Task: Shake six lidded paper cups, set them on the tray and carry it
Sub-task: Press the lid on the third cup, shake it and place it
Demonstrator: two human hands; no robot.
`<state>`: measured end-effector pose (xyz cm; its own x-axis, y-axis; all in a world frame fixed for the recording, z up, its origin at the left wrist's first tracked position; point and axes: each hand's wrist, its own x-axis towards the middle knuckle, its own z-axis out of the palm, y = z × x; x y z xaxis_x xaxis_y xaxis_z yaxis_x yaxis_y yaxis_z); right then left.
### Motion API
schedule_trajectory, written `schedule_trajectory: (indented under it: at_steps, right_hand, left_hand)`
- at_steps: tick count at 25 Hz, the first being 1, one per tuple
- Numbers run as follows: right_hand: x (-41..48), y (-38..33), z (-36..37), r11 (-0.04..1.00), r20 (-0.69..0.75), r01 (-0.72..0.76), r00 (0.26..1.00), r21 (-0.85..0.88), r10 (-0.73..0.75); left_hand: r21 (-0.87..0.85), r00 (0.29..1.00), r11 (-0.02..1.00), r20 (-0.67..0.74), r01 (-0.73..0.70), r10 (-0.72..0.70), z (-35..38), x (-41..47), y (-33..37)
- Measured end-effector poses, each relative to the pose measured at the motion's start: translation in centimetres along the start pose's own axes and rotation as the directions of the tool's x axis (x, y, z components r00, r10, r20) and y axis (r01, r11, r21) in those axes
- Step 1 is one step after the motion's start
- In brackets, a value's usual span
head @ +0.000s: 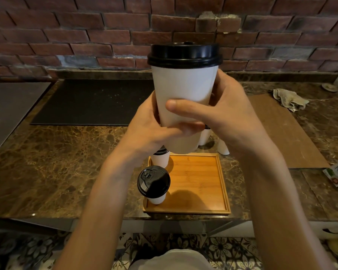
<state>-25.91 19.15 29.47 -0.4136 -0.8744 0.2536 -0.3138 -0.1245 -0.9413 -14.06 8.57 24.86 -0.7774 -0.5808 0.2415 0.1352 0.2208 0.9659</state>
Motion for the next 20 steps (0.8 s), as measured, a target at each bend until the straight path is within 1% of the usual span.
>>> schedule_trajectory:
  at_steps: [5,7,13,16,20]
  right_hand:
    - [-0.2,0.2,0.9,0.997,-0.164,-0.026,0.986,-0.071,0.014]
    - [-0.3,0.3,1.3,0.991,-0.2,-0.032,0.98,-0.127,0.006]
    - [0.1,0.3,1.6,0.982,-0.184,-0.052,0.983,-0.18,0.018]
    - [0.0,0.3,1.5,0.986,-0.188,-0.04,0.982,-0.165,0.009]
    - [-0.1,0.2,1.0,0.991,-0.201,-0.008,0.979,-0.132,-0.019]
  left_hand:
    - [0.028,0.993,1.0,-0.114,0.001,0.002,0.2,0.2,0.0]
    - [0.017,0.991,1.0,-0.137,0.011,-0.008,0.2,0.3,-0.1]
    - [0.024,0.991,1.0,-0.134,0.009,-0.006,0.5,0.3,-0.3]
    - [0.043,0.992,0.999,-0.124,0.0,0.006,0.4,0.2,-0.3]
    - [0.051,0.997,0.998,-0.056,-0.045,0.048,0.1,0.0,0.2]
